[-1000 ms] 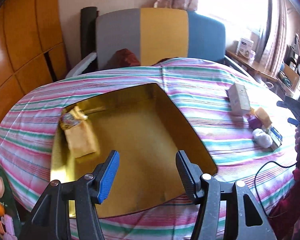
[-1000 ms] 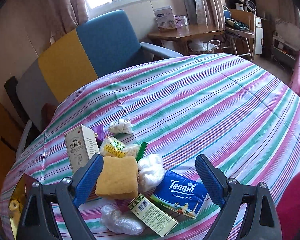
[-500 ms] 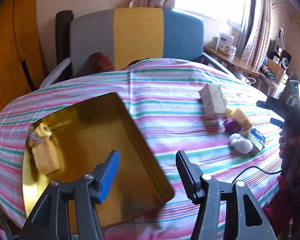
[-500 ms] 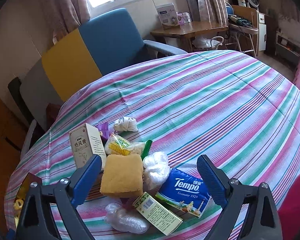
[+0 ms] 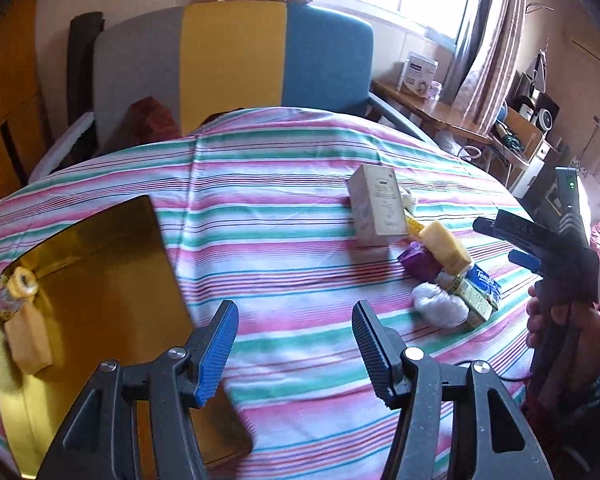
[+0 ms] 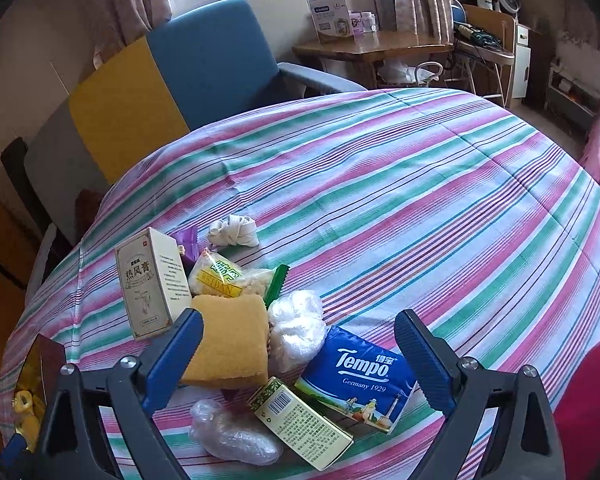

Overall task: Organize objects
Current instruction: 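Withdraw both tools from the tray back toward the remaining items, then close the left tool on the beige medicine box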

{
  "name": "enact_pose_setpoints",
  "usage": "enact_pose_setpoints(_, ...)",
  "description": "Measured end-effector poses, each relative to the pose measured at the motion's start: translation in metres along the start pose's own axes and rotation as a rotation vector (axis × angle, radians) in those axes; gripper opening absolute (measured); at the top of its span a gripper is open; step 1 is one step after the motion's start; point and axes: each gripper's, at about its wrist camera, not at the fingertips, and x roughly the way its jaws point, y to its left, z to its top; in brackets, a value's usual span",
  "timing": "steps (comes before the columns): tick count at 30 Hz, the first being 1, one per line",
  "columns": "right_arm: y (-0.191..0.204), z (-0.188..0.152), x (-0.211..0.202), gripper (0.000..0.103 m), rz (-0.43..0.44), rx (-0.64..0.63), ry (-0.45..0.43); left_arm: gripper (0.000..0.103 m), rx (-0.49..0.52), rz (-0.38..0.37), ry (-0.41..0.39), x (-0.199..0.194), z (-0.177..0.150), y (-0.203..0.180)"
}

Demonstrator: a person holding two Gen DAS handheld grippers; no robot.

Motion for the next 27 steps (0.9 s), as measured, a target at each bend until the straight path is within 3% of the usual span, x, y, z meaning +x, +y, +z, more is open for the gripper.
enact_pose_setpoints(6,0.001,0.001,-0.006,0.097,0.018,0.004,-0.027,0.071,0.019,-0.016,0.037,0.037,0.021,-0.022)
enact_pose_setpoints(12,-0.001,0.002,-0.007,0.097,0.039,0.023,-0.026,0.073,0.02,-0.043,0.092,0.081,0.044,-0.04)
enact_pose_setpoints(18,-0.006,0.004,-0.005,0.097,0.059,0.044,-0.017,0.08,0.071,-0.078,0.081,0.109,0.066,-0.067)
enact_pose_setpoints(27,-0.008,0.004,0.0,0.097,0.086,0.061,0.001,0.081,0.102,-0.066,0.098,0.153,0.09,-0.1)
